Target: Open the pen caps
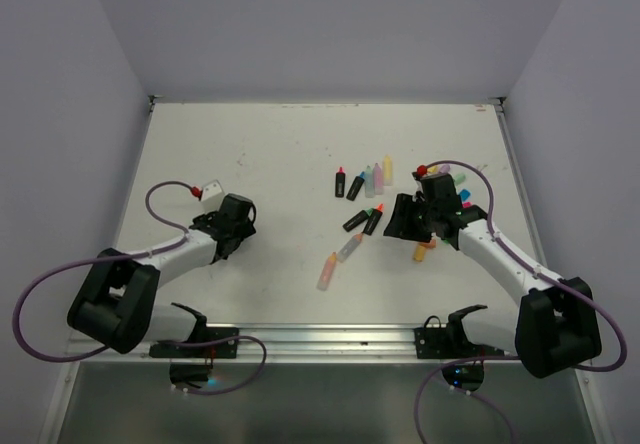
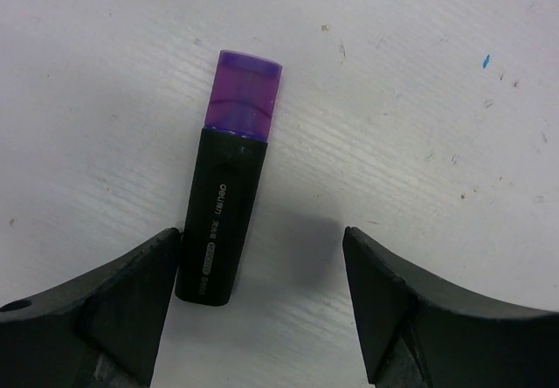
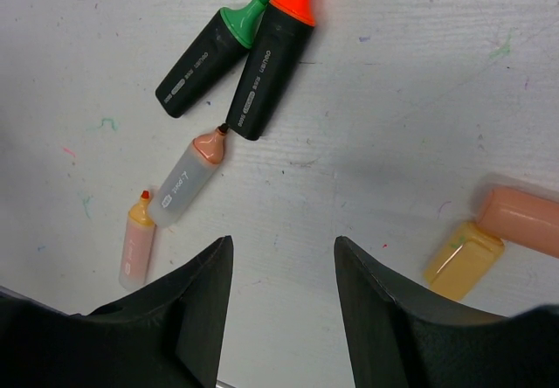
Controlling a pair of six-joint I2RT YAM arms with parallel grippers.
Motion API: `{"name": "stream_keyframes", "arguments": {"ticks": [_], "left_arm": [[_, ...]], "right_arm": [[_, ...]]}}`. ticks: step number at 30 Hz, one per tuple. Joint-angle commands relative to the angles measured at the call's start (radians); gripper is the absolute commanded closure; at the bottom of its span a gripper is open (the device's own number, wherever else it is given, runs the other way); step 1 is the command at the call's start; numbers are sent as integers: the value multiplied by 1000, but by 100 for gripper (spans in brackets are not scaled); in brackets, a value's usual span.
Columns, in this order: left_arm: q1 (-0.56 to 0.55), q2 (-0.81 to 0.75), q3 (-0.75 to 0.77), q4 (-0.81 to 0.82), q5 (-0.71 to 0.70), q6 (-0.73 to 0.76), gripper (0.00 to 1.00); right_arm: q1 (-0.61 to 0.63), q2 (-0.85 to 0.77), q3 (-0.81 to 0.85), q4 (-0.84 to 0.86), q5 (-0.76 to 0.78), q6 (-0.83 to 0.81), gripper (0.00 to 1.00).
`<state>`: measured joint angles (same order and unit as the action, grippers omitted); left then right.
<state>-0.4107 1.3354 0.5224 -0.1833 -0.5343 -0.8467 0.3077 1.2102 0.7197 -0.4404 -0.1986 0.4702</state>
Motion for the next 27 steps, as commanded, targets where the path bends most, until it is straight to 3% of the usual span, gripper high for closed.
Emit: {"name": "stream_keyframes", "arguments": {"ticks": [1, 6, 11, 15, 17, 18, 20, 22, 27], "left_arm": [[7, 37, -10, 42, 37, -14, 23], [6, 82, 7, 13, 39, -29, 36], [7, 111, 19, -86, 31, -110, 38], [7, 139, 19, -123, 37, -144, 53], [7, 146, 28, -143, 53, -149, 53], [7, 143, 33, -142, 65, -144, 63], [6, 134, 28, -130, 74, -137, 72], [6, 113, 22, -111, 83, -108, 97], [4, -40, -19, -1, 193, 47, 100]], "right_arm": [[2, -24, 29, 12, -4, -7, 46], [2, -31, 35, 12, -5, -1, 46], [4, -49, 34, 8, 25, -2, 46], [2, -52, 46, -1, 37, -10, 46], [2, -55, 52, -7, 34, -10, 46], [2, -57, 52, -6, 33, -8, 46], [4, -63, 52, -4, 31, -5, 46], [4, -74, 52, -3, 31, -2, 46], [5, -67, 70, -4, 12, -15, 46]]}}
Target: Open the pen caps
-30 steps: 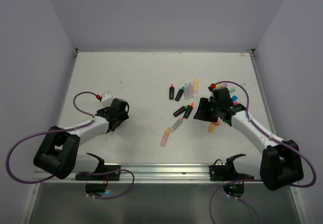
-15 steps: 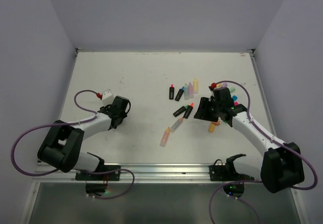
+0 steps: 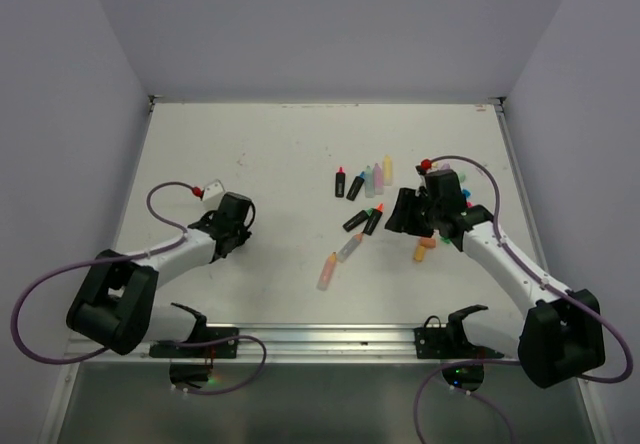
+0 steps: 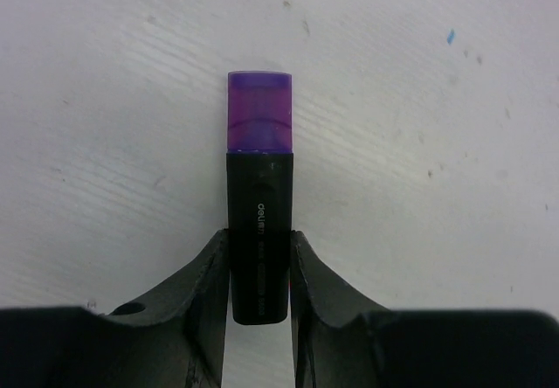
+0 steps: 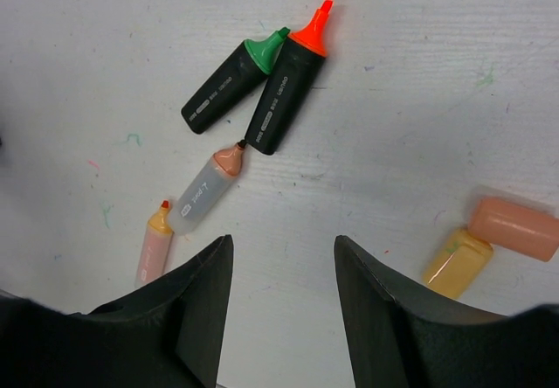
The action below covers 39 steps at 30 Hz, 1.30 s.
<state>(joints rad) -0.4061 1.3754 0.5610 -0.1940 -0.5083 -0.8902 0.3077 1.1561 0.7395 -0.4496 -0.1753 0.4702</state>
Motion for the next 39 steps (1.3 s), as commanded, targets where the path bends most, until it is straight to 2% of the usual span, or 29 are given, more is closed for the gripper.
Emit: {"name": "stream_keyframes", "arguments": {"ticks": [1, 3, 5, 6, 9, 10, 13, 16, 29, 39], "left_arm": [[-5, -122, -71, 49, 209, 132, 100], [-17, -255, -119, 193, 346, 241, 100], [-62, -326, -144, 318, 399, 299, 100], [-86, -363, -138, 327, 405, 315, 100], [-178, -362, -113, 356, 457, 375, 100], [-216, -358, -113, 379, 468, 381, 100], [-255, -335, -130, 438, 545, 384, 100], [-287, -320, -150, 478, 560, 370, 100], [-395, -276, -133, 547, 551, 326, 100], [-445, -277, -124, 567, 536, 313, 100]], "right_arm": [[10, -1, 60, 9, -29, -18, 46], [21, 10, 66, 37, -71, -22, 46], [56, 30, 69, 78, -82, -22, 47], [70, 39, 75, 92, -84, -21, 47], [143, 94, 103, 152, -130, -18, 47], [171, 111, 110, 167, -186, -13, 47], [234, 168, 142, 233, -259, 19, 47], [277, 182, 156, 291, -266, 50, 47], [304, 289, 156, 505, -368, 182, 48], [306, 338, 153, 535, -359, 211, 49]]}}
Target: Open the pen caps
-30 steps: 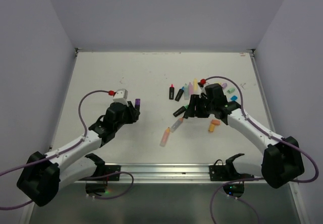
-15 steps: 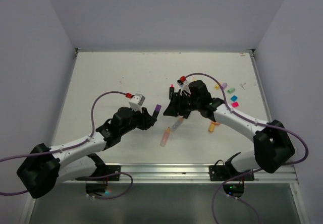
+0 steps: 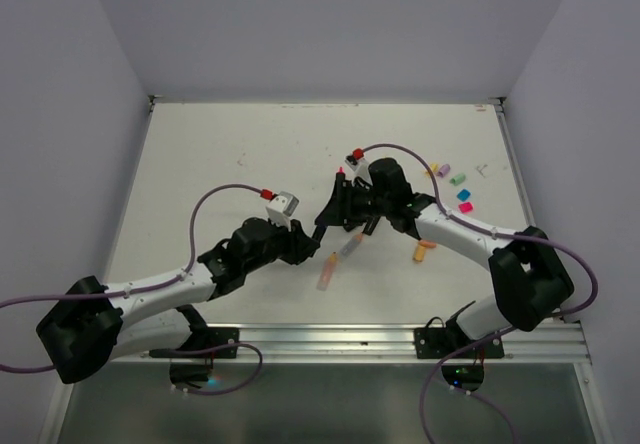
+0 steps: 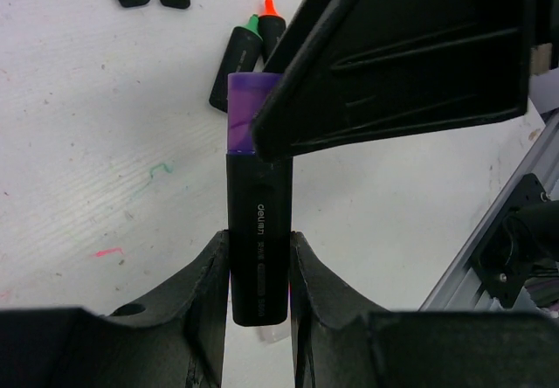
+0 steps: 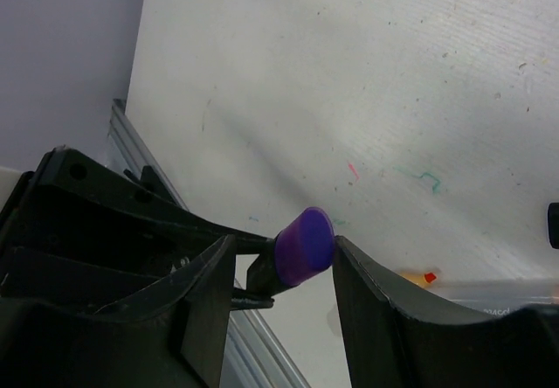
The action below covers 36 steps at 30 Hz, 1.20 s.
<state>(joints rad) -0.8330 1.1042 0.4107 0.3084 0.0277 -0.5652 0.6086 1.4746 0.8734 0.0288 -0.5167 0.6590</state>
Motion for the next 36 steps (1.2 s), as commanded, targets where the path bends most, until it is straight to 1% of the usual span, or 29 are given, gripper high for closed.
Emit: {"name": "stream_keyframes", "arguments": {"ticks": [1, 5, 7, 8, 9, 11, 12, 13, 14, 16, 19, 20, 22, 24, 25, 27, 29, 30, 31, 32, 33, 34, 35, 36], "left_arm": [[-21, -7, 28, 67, -2, -10, 100], [-38, -3, 34, 70, -9, -7, 100], [-44, -1, 36, 67, -15, -5, 100], [-48, -1, 37, 69, -15, -4, 100], [-48, -3, 37, 69, -14, -2, 100], [-49, -4, 43, 63, -20, 4, 100], [-51, -6, 45, 43, -25, 4, 92], [-51, -13, 46, 35, -53, 4, 67], [-51, -17, 42, 31, -58, 4, 58], [-51, -29, 28, 26, -68, 5, 45], [-49, -36, 14, 49, -32, 42, 39], [-49, -37, 11, 51, 16, 51, 38], [-49, -50, -1, 67, 50, 73, 35], [-46, -61, -12, 104, 139, 88, 35], [-45, -69, -27, 118, 205, 94, 36], [-43, -76, -45, 177, 267, 90, 36], [-40, -83, -76, 222, 335, 71, 41], [-40, -87, -91, 259, 351, 67, 51], [-38, -92, -96, 271, 362, 59, 59], [-37, -92, -99, 279, 370, 54, 69], [-34, -92, -99, 273, 370, 51, 94], [-32, -86, -96, 270, 367, 45, 100], [-29, -81, -90, 259, 345, 44, 100], [-28, -78, -82, 215, 318, 41, 100]], "right_arm": [[3, 21, 16, 74, -22, 31, 49], [3, 39, 6, 111, -37, 54, 54], [3, 46, 4, 123, -42, 65, 65], [5, 50, 4, 122, -39, 67, 75], [5, 55, 3, 120, -39, 70, 100], [5, 53, -7, 121, -45, 76, 100], [5, 46, -13, 128, -49, 80, 100], [5, 41, -19, 144, -52, 94, 100], [5, 33, -36, 152, -57, 100, 100], [3, 9, -48, 178, -69, 119, 100], [5, -16, -71, 226, -126, 149, 100], [3, -20, -82, 240, -141, 160, 100], [3, -31, -96, 298, -201, 188, 100], [3, -42, -126, 359, -244, 218, 100], [5, -57, -138, 434, -279, 250, 100], [3, -66, -169, 499, -305, 280, 100], [3, -79, -178, 537, -327, 287, 100], [3, -82, -182, 540, -328, 289, 100], [3, -85, -185, 537, -329, 287, 100], [3, -89, -186, 534, -324, 284, 100], [3, -91, -186, 528, -322, 278, 100], [3, -89, -186, 525, -321, 277, 100], [3, -92, -188, 522, -301, 275, 100], [3, -102, -185, 507, -281, 268, 100]]}}
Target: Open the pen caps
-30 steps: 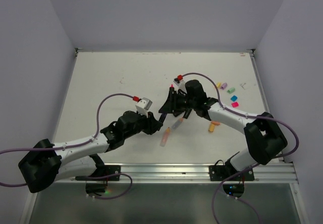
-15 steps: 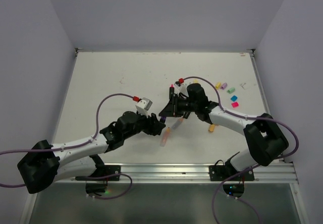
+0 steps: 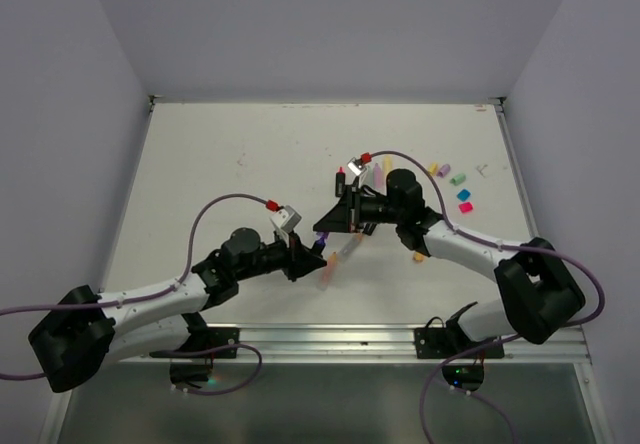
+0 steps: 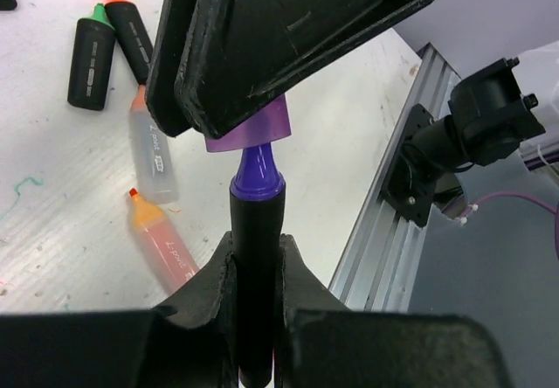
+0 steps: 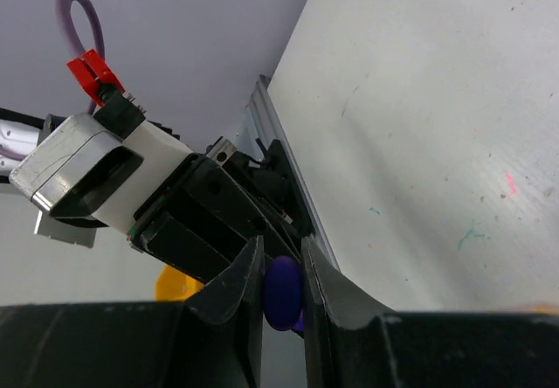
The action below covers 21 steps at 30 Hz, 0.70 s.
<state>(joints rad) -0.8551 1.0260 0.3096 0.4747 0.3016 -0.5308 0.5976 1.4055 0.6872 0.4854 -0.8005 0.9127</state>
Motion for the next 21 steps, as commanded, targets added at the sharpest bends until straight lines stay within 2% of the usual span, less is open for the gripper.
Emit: {"name": "stream_keyframes", "arguments": {"ticks": [1, 5, 8, 9, 10, 12, 15, 21], "left_arm": [[-5, 2, 38, 16, 6, 0, 100], [-7, -4, 92, -189, -357, -96, 100], [-7, 32, 109, -165, -317, -78, 100], [-7, 81, 135, -168, -308, -72, 100], [-7, 112, 154, -176, -248, -71, 100], [-9, 185, 186, -177, -217, -70, 100], [-28, 238, 186, -116, -194, -92, 100], [-78, 379, 244, -76, -165, -112, 100]], "right_arm": [[14, -40, 8, -23, 26, -30, 100], [21, -95, 67, -298, 234, -173, 100], [21, -138, 107, -482, 449, -230, 100], [19, -146, 116, -598, 600, -245, 100], [16, -154, 142, -652, 669, -256, 100], [10, -151, 172, -816, 881, -270, 100], [-33, -143, 169, -905, 943, -258, 100], [-148, -154, 35, -946, 889, -230, 100]]}}
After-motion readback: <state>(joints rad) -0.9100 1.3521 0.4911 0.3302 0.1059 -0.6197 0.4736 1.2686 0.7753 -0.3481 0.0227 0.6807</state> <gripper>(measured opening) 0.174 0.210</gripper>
